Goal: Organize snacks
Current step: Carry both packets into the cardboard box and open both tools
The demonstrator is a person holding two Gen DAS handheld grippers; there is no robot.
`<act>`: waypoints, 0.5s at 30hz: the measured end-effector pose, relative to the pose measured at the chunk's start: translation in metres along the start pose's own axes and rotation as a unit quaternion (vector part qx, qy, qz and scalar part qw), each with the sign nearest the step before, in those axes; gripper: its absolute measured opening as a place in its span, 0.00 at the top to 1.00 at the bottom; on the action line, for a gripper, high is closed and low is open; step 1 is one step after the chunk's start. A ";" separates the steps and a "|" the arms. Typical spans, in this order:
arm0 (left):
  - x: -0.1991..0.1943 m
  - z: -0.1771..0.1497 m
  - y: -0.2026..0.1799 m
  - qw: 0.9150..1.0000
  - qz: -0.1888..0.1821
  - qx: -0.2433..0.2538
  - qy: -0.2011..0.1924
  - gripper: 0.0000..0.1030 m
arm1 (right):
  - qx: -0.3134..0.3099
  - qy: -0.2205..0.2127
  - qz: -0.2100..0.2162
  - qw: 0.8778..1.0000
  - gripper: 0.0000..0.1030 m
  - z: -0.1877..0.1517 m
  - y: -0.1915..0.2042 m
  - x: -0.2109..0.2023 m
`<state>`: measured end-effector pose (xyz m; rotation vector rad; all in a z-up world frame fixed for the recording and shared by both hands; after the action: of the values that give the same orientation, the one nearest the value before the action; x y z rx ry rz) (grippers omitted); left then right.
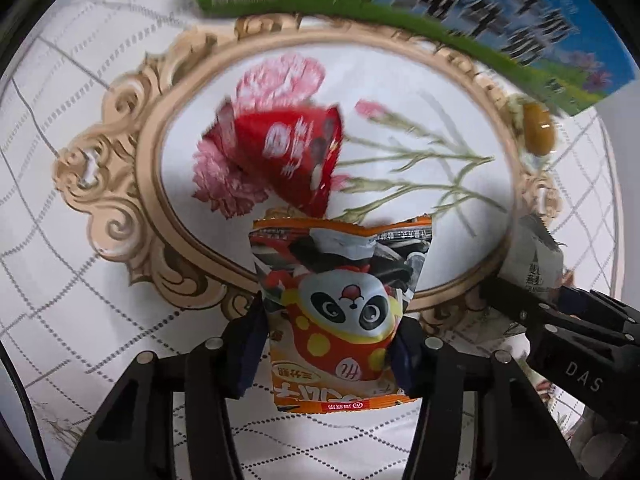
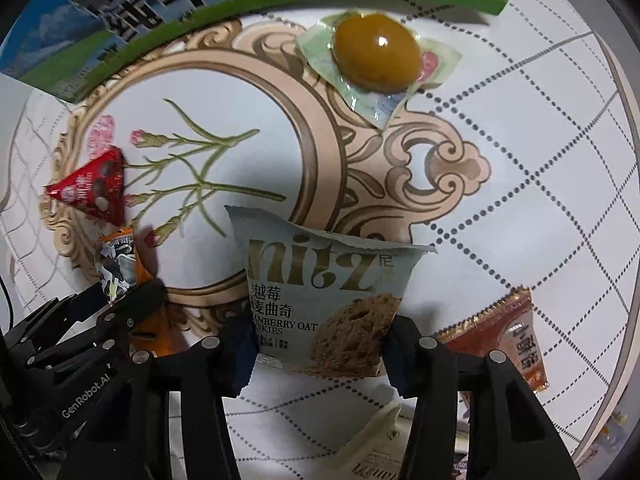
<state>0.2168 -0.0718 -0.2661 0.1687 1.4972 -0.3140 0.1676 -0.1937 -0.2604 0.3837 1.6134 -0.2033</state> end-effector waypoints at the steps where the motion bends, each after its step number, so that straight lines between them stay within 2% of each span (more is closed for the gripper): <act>1: -0.009 0.000 -0.004 1.000 -0.002 0.002 -0.008 0.51 | 0.002 -0.003 0.007 1.000 0.47 -0.002 -0.001 -0.007; 5: -0.056 0.011 -0.010 0.999 -0.019 0.011 -0.047 0.51 | 0.004 -0.017 0.044 0.999 0.47 -0.005 -0.004 -0.042; 9: -0.109 0.031 -0.010 0.995 -0.035 0.013 -0.096 0.51 | -0.006 -0.049 0.083 0.995 0.47 -0.001 0.002 -0.096; 12: -0.149 0.057 -0.005 0.990 -0.049 0.015 -0.130 0.51 | -0.015 -0.081 0.113 0.990 0.47 0.014 0.010 -0.145; 15: -0.180 0.089 0.005 0.987 -0.047 0.020 -0.154 0.51 | -0.027 -0.113 0.135 0.984 0.47 0.035 0.022 -0.191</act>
<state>0.2951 -0.0753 -0.0811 0.0771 1.1950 -0.4266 0.2161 -0.2089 -0.0719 0.5148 1.3247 0.0046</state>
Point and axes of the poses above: each gripper's, at about its wrist camera, not at the fingertips, and x roughly the way its jaws point, y to its left, z to its top, the point moved 1 cm from there along x, roughly the way its jaws point, and after that the axes turned 15 degrees about x, right-handed, at the moved point
